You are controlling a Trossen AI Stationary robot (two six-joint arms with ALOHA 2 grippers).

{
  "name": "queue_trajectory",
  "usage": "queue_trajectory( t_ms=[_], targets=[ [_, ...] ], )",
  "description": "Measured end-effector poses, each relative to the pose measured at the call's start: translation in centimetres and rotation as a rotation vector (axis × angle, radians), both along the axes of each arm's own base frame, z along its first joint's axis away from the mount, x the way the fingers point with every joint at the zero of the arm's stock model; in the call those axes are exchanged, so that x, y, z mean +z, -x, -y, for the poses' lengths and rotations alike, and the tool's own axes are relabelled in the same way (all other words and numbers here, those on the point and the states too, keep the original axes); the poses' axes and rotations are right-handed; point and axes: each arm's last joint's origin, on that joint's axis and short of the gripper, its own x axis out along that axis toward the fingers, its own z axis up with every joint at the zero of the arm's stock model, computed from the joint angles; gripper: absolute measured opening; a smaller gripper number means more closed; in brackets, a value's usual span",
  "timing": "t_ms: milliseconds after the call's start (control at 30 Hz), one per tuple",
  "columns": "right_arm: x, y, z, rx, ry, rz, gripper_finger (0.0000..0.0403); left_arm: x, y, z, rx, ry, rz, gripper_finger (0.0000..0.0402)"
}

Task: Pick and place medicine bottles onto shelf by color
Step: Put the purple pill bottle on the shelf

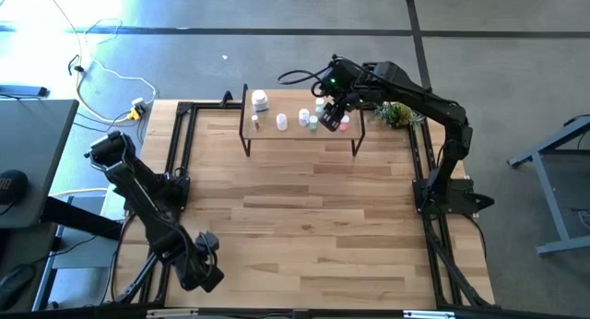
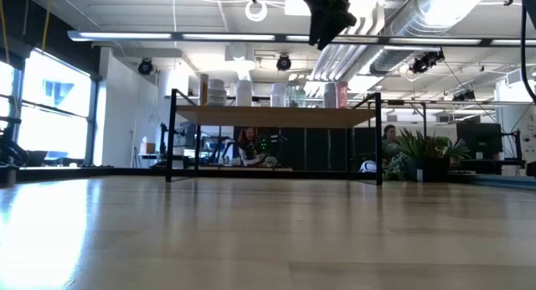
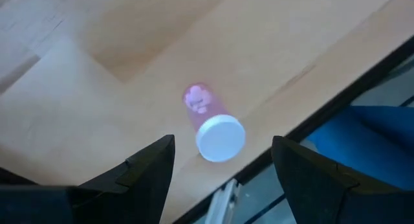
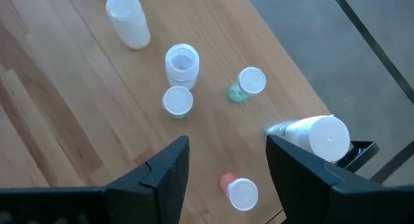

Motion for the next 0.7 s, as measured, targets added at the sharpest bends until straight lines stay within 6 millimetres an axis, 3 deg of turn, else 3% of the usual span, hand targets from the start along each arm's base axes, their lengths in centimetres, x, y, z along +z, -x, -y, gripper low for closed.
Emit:
queue_trajectory(
  t_ms=[500, 700],
  targets=[
    [0.1, -0.2, 0.1, -0.017, 0.007, 0.029, 0.0197, -2.0, -0.3, 0.7, -0.023, -0.063, -0.051, 0.0247],
    [0.1, -0.2, 0.1, -0.017, 0.007, 0.029, 0.0197, -2.1, -0.2, 0.9, -0.035, -0.061, -0.037, 0.0229]
  ],
)
